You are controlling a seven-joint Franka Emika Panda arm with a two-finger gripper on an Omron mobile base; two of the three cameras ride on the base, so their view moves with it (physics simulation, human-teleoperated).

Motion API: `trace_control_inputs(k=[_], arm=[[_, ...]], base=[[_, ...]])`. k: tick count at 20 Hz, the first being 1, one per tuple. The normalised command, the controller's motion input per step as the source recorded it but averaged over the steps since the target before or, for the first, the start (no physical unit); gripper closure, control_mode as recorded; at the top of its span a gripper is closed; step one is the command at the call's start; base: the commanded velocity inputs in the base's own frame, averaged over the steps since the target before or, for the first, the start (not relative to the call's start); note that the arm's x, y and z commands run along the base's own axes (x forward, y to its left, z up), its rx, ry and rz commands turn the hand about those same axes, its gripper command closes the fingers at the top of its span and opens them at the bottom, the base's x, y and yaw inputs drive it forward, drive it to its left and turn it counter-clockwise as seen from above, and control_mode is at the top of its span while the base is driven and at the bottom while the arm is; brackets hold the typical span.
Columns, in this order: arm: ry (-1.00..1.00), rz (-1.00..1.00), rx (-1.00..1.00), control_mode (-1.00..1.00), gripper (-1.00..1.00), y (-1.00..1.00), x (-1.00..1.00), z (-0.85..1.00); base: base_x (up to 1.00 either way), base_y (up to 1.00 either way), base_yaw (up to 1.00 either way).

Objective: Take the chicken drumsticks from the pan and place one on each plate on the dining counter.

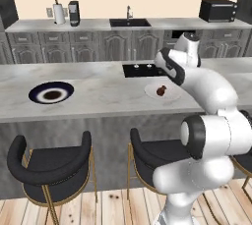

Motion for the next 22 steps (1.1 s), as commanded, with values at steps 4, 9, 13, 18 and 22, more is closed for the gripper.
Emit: trace_control_inputs(k=[4, 9, 13, 18, 22], arm=[[-0.05, 0.02, 0.0, -1.0, -1.0, 0.34, -1.0, -0.41], [-0.08, 0.0, 0.01, -1.0, -1.0, 0.0, -1.0, -0.41], [-0.01, 0.0, 0.0, -1.0, -1.0, -0.01, -0.68, -0.22], [0.0, 0.0, 0.0, 1.0, -1.0, 0.12, -0.25, -0.07], [0.0, 0.0, 0.0, 1.0, -1.0, 0.0, 0.0, 0.0]], base=[[0.0, 0.0, 0.0], [0.0, 0.0, 0.0], [0.0, 0.0, 0.0], [-0.1, 0.07, 0.0], [-0.63, 0.73, 0.02]])
